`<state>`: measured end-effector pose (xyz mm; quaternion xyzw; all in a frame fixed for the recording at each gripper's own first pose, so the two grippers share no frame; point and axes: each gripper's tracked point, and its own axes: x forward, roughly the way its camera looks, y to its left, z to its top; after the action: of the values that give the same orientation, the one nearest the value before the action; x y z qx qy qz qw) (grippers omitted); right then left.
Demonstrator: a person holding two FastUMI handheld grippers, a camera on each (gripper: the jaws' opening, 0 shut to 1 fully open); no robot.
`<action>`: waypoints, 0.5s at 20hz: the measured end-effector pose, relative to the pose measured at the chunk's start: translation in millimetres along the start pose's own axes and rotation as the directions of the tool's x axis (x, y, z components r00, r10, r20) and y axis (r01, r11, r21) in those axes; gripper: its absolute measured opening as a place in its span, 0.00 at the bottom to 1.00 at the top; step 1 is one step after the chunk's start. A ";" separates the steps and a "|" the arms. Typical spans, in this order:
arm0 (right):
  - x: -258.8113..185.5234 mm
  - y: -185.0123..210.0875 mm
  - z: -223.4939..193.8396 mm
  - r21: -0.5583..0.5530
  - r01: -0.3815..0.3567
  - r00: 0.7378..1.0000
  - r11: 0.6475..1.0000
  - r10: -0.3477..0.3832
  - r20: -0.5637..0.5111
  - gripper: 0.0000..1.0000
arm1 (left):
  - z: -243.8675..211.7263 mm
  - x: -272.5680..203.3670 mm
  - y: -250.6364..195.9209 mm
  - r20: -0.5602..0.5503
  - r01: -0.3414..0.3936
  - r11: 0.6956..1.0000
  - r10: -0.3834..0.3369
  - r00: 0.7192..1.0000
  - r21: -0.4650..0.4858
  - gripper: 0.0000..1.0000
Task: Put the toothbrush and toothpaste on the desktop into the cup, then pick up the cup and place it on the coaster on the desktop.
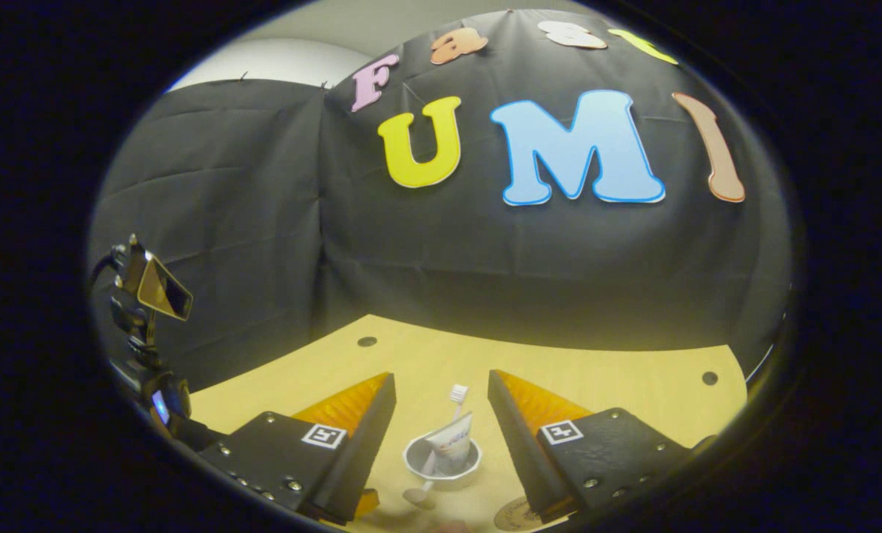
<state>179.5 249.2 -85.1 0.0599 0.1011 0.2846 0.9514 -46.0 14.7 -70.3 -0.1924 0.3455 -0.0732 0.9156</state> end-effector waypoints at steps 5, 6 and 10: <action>-40.4 -33.0 14.2 0.046 0.081 0.997 0.996 -0.081 -0.001 0.80 | -7.2 11.6 -20.7 -0.052 0.015 1.000 -0.014 0.999 0.018 0.88; -48.6 -41.7 14.9 0.052 0.099 0.995 0.994 -0.099 -0.007 0.80 | -7.8 15.7 -23.2 -0.064 0.016 1.000 -0.015 0.998 0.016 0.88; -87.2 -75.2 10.1 0.063 0.188 0.982 0.980 -0.186 -0.036 0.80 | -13.2 32.2 -30.1 -0.118 -0.003 1.000 0.003 0.993 -0.001 0.88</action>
<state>150.4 137.8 -74.4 0.0775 0.1301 0.1912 0.9698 -30.6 -25.5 -86.7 -0.1878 0.3991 -0.0828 0.8936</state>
